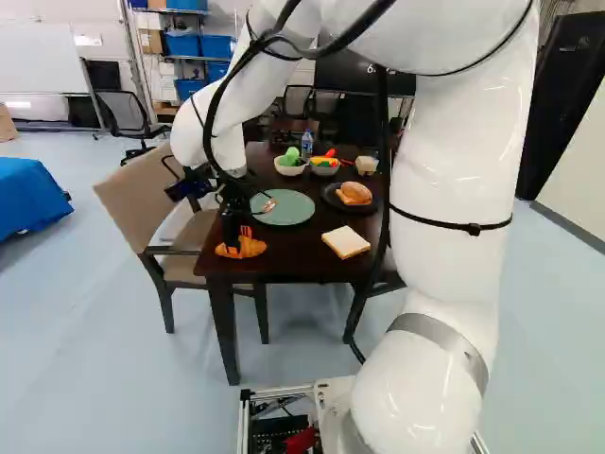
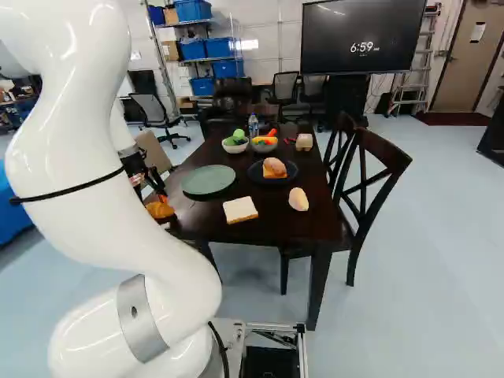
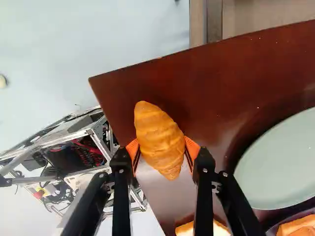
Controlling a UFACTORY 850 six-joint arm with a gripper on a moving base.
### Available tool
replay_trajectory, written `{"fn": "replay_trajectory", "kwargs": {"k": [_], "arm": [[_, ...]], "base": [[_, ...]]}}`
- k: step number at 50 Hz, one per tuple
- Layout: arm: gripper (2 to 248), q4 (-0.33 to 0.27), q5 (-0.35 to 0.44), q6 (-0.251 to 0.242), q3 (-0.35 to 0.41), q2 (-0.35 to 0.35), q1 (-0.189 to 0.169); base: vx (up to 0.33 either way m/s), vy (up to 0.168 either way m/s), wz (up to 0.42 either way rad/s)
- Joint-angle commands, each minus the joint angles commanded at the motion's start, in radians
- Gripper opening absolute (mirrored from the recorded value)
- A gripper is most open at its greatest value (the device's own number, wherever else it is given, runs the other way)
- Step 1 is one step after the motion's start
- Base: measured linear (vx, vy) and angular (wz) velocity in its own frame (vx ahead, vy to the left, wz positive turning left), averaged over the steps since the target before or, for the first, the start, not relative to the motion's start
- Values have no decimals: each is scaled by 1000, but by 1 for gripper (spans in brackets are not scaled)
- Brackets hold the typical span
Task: Move the croissant to the empty plate
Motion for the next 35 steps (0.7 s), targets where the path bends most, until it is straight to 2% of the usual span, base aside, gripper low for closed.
{"fn": "replay_trajectory", "kwargs": {"k": [21, 22, 27, 35], "arm": [[136, 0, 0, 0, 0, 0, 0], [126, 0, 0, 0, 0, 0, 0], [121, 0, 0, 0, 0, 0, 0], [123, 0, 0, 0, 0, 0, 0]], "base": [[0, 0, 0], [0, 0, 0], [0, 0, 0], [0, 0, 0]]}}
